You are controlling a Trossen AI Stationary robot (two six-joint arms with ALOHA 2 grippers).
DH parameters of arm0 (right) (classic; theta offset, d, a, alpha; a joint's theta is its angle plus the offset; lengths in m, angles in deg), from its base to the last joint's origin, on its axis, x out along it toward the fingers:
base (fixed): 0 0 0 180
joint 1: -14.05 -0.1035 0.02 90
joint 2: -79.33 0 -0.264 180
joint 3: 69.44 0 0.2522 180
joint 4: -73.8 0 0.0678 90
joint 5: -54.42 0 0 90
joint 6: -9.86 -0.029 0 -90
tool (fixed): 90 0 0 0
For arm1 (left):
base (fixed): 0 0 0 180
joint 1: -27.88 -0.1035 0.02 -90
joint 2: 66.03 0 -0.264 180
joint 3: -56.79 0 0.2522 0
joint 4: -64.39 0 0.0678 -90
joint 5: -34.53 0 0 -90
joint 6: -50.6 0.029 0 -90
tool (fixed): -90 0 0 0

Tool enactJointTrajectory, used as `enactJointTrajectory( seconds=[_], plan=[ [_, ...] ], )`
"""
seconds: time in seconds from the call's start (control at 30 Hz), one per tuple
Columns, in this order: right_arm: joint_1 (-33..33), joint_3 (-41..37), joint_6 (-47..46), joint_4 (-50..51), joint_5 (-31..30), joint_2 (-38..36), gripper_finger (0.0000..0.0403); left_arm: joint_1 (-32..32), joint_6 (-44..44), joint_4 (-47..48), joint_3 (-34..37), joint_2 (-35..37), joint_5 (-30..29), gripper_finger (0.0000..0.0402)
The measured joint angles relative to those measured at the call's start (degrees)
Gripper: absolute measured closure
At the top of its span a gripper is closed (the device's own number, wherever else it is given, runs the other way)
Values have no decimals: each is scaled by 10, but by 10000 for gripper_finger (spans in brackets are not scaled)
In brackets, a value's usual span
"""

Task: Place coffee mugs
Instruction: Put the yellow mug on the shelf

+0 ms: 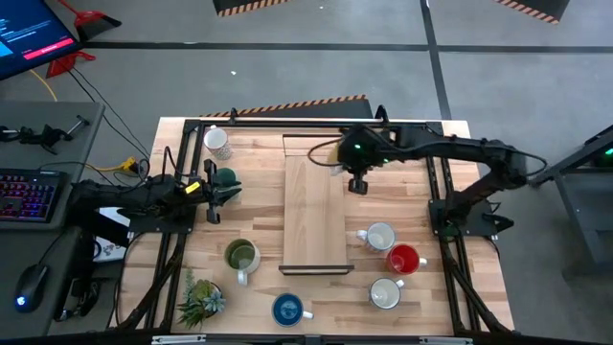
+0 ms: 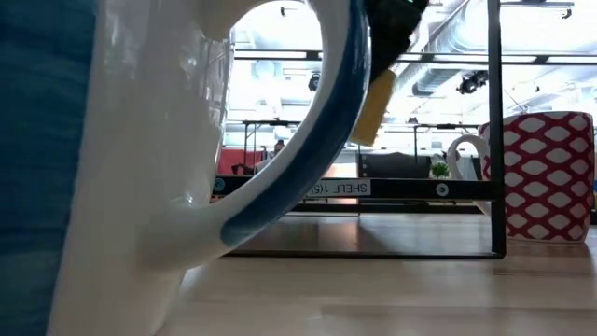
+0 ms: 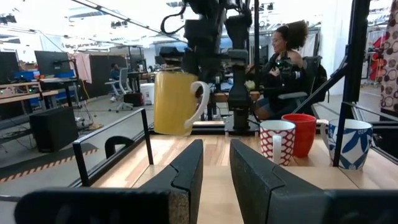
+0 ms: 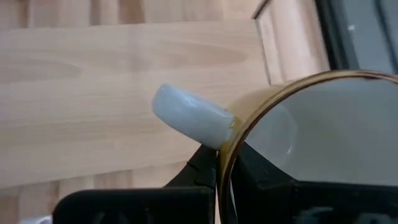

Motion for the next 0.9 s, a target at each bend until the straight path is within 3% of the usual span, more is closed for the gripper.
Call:
enactJointTrajectory(
  seconds=[0.3, 0.53, 0.9],
  plan=[
    [0, 170, 40, 52, 45, 153, 403, 0, -24, 13, 0, 0, 0, 332],
    [-1, 214, 65, 58, 76, 233, 403, 0, -15, 14, 0, 0, 0, 332],
    [-2, 242, 47, 32, 99, 288, 403, 0, -19, 14, 0, 0, 0, 332]
  ],
)
